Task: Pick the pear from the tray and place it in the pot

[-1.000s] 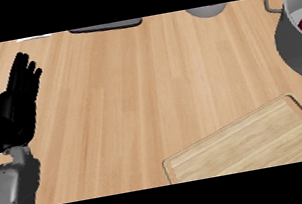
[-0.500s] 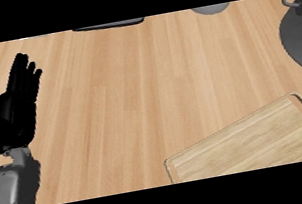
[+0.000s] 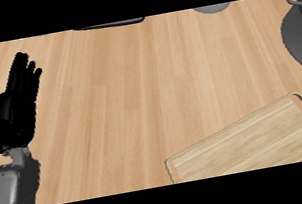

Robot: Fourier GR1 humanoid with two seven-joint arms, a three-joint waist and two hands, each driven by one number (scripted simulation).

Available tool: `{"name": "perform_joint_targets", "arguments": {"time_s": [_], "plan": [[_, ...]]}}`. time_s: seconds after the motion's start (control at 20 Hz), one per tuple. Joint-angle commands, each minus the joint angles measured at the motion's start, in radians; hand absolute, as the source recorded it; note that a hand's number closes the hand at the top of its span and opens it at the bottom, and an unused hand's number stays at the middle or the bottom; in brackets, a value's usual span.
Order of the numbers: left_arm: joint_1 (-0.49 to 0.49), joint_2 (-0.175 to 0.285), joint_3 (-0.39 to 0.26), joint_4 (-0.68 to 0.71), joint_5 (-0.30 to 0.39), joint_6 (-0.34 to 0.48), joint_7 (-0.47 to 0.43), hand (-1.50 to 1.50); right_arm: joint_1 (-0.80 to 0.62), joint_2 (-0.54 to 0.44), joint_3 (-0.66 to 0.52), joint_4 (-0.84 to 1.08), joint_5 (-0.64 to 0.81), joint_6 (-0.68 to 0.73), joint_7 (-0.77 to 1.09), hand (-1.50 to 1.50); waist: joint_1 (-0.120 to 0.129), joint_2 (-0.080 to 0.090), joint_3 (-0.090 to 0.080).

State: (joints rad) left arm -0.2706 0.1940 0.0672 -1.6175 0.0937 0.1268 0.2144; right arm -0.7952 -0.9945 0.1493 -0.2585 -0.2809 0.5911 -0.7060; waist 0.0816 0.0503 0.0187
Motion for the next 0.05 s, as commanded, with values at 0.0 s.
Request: {"name": "perform_joint_targets", "arguments": {"time_s": [0.0], "plan": [[-0.004, -0.011, -0.006, -0.001, -0.007, 0.009, -0.01, 0.0, 0.019, -0.006, -0.007, 0.0, -0.008, 0.144, -0.109, -1.5, 0.003, 0.006, 0.003]]}}
